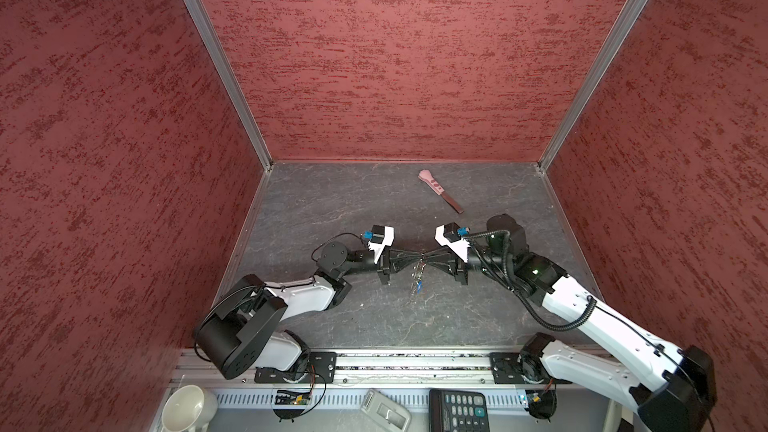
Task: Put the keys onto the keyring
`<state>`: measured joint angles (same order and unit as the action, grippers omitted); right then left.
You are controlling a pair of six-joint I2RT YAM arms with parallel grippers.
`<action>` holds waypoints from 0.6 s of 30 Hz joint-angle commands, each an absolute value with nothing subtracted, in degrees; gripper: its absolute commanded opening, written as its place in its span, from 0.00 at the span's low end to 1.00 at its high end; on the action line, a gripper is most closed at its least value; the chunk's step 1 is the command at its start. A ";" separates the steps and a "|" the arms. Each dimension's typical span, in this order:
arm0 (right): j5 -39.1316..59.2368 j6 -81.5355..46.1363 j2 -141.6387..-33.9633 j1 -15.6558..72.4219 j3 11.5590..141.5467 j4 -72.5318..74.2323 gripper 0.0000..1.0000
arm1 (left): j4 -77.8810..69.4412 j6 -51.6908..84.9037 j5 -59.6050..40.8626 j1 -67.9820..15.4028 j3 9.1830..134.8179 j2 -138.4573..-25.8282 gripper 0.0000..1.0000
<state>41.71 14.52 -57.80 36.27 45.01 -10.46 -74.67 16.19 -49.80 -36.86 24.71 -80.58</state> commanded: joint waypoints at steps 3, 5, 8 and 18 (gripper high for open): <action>44.58 15.03 -58.84 36.30 46.23 -11.34 0.07 | -78.31 16.80 -50.26 -36.82 25.03 -81.12 0.00; 43.92 15.71 -59.06 36.30 47.21 -13.28 0.01 | -77.94 16.45 -50.15 -36.74 24.89 -81.02 0.00; 41.61 16.90 -59.88 36.30 49.93 -17.80 0.00 | -74.40 14.30 -50.08 -36.65 24.90 -80.12 0.00; 32.89 25.51 -69.57 36.54 67.01 -47.55 0.00 | -38.96 -3.85 -45.42 -35.56 27.07 -68.39 0.28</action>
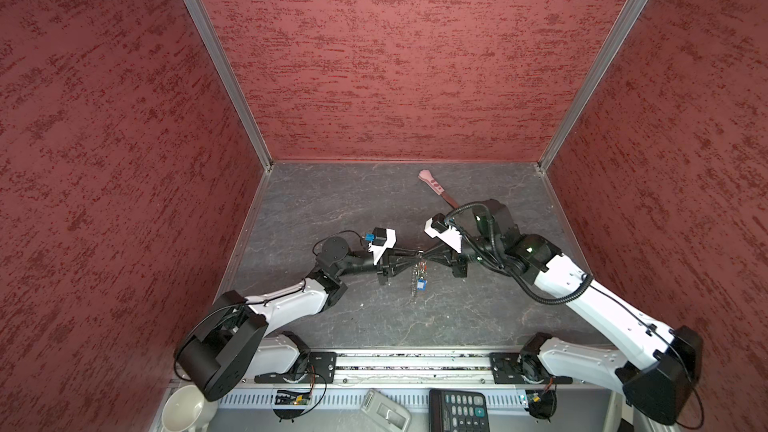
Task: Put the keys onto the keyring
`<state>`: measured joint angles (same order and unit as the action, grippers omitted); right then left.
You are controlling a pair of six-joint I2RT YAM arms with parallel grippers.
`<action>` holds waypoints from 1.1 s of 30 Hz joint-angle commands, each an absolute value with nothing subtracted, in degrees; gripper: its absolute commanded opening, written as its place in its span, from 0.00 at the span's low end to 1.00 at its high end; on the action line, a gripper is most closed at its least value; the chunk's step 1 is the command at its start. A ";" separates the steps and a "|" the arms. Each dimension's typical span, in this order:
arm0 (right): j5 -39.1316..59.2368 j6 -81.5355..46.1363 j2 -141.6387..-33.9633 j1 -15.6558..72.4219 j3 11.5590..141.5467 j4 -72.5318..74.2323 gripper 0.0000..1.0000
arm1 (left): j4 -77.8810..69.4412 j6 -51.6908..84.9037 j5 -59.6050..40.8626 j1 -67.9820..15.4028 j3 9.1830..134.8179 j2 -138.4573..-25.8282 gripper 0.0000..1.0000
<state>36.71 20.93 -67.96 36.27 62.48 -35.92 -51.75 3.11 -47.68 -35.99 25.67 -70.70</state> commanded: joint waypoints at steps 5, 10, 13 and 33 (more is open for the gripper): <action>31.70 28.72 -73.71 38.35 73.39 -54.21 0.00 | -40.78 -1.62 -47.09 -34.42 26.53 -68.62 0.30; 29.69 30.88 -77.26 39.53 76.79 -56.19 0.00 | -43.32 2.15 -50.68 -33.34 27.35 -71.30 0.30; 29.89 31.29 -78.26 39.94 77.42 -55.83 0.00 | -45.22 3.87 -52.11 -33.13 27.35 -72.20 0.30; 32.52 32.39 -79.01 40.62 77.10 -53.14 0.00 | -53.09 9.97 -57.36 -33.03 28.51 -77.54 0.17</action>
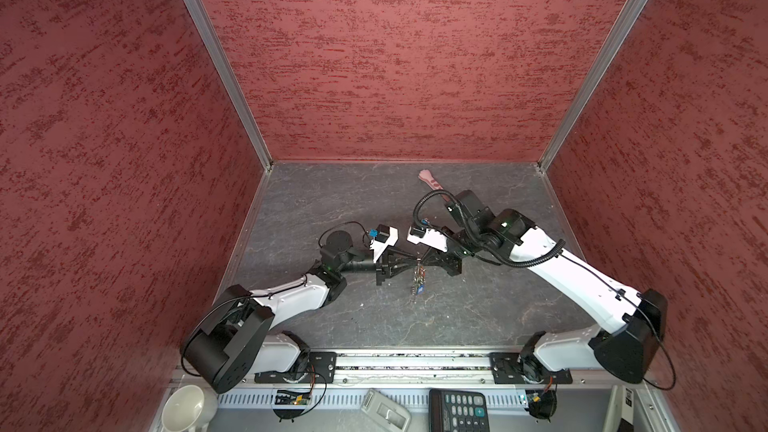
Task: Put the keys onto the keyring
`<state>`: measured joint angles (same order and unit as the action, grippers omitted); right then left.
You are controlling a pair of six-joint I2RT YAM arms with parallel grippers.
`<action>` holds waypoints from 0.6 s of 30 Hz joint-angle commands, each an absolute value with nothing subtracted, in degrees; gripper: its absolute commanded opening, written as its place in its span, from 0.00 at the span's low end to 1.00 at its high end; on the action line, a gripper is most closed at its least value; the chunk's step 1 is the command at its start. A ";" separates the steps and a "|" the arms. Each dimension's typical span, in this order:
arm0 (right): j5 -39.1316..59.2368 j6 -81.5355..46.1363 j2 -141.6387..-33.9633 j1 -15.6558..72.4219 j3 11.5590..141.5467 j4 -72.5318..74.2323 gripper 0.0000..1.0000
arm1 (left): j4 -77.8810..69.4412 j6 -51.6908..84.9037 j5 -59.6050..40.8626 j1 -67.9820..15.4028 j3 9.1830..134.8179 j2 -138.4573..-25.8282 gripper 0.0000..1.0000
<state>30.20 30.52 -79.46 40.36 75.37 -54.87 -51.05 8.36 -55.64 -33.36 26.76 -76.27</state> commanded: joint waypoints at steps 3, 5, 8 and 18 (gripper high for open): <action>32.40 32.34 -78.85 40.67 76.82 -52.66 0.00 | -52.83 10.28 -58.25 -33.13 28.84 -78.15 0.16; 32.43 32.28 -78.81 40.69 76.73 -52.43 0.00 | -52.48 10.37 -58.48 -33.09 29.14 -78.39 0.16; 32.56 32.25 -78.91 40.78 76.73 -52.25 0.00 | -51.06 9.98 -59.23 -33.24 29.87 -78.68 0.13; 32.49 32.34 -79.42 41.04 76.86 -52.25 0.00 | -49.67 9.28 -59.28 -33.66 30.45 -78.84 0.03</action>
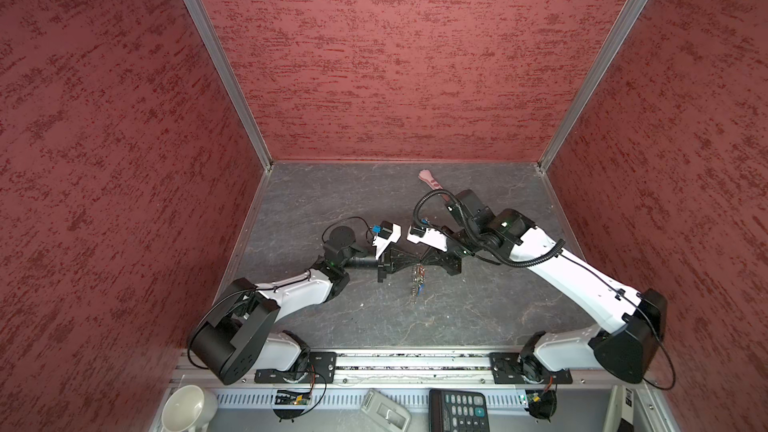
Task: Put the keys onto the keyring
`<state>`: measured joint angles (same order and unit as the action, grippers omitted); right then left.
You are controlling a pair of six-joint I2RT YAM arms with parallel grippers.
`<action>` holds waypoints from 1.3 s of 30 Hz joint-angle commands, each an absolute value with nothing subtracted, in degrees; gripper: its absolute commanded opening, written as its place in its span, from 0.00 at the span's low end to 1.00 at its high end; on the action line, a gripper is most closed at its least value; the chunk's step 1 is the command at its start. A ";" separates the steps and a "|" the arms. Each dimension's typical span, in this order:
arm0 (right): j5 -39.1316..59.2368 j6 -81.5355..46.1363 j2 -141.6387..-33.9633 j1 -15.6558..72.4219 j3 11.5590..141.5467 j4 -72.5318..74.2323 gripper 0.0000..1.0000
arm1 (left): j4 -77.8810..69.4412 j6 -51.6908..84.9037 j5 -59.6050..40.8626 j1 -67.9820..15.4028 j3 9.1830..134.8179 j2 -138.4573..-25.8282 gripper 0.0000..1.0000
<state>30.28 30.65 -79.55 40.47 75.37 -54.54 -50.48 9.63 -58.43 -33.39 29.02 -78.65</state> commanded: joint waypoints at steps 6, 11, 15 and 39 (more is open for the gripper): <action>31.45 31.42 -78.12 41.04 76.26 -50.73 0.00 | -48.34 8.37 -58.86 -33.73 30.45 -78.34 0.00; 29.41 28.46 -75.06 40.39 72.75 -47.52 0.09 | -49.26 8.66 -55.20 -33.75 29.73 -76.90 0.00; 26.93 23.56 -70.50 37.83 67.95 -42.70 0.18 | -52.62 9.95 -53.53 -33.55 28.42 -76.46 0.00; 38.67 16.72 -67.80 35.68 57.41 -30.18 0.12 | -59.08 12.66 -52.47 -34.06 27.34 -77.15 0.00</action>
<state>36.45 17.10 -67.55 35.77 57.19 -32.08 -56.03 12.21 -52.47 -33.82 27.88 -77.69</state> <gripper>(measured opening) 0.119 0.047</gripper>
